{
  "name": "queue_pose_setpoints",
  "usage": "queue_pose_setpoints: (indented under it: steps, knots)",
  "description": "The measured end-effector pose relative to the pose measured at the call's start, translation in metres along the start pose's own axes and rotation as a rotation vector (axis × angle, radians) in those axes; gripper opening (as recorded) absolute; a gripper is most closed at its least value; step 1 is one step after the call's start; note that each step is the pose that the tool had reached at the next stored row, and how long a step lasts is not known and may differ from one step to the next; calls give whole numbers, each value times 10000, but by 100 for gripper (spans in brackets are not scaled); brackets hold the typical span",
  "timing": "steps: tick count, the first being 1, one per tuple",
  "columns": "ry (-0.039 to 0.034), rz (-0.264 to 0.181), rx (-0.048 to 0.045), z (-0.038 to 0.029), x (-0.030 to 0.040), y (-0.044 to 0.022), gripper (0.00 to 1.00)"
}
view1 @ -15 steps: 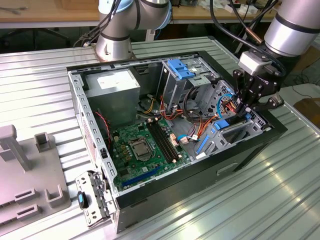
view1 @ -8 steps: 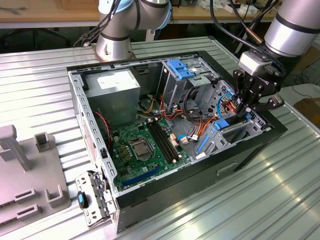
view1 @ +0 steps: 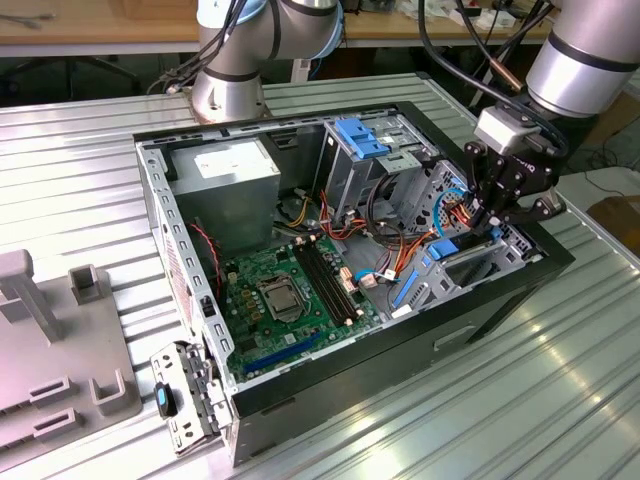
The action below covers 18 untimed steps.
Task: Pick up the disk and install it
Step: 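Insert the first disk wire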
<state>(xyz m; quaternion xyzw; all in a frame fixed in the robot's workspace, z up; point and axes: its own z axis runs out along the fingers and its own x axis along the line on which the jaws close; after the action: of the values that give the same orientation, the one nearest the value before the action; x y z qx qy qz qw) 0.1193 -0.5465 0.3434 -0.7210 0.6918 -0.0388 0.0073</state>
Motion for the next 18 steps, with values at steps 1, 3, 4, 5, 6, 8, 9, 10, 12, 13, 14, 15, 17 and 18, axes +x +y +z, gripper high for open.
queue_pose_setpoints:
  steps: [1,3,4,5,6,8,9,10,12,13,14,15,17,18]
  knots:
    - [-1,0,0,2,0,0,16]
    - [-3,0,0,8,-1,0,16]
    - [-8,1,1,19,-1,1,16]
    - [-2,1,0,31,-1,2,16]
    - [3,0,-1,41,-2,3,16]
    - [4,1,-1,64,-3,5,16]
    - [-1,1,-1,69,-3,5,16]
    - [-9,1,0,73,-3,5,16]
    - [-8,1,0,74,-3,5,16]
    - [-8,0,1,74,-4,5,16]
    - [-17,0,2,77,-5,4,16]
    - [-36,1,4,86,-5,5,17]
    - [-27,1,2,77,-3,4,24]
    - [-28,2,2,56,-3,3,24]
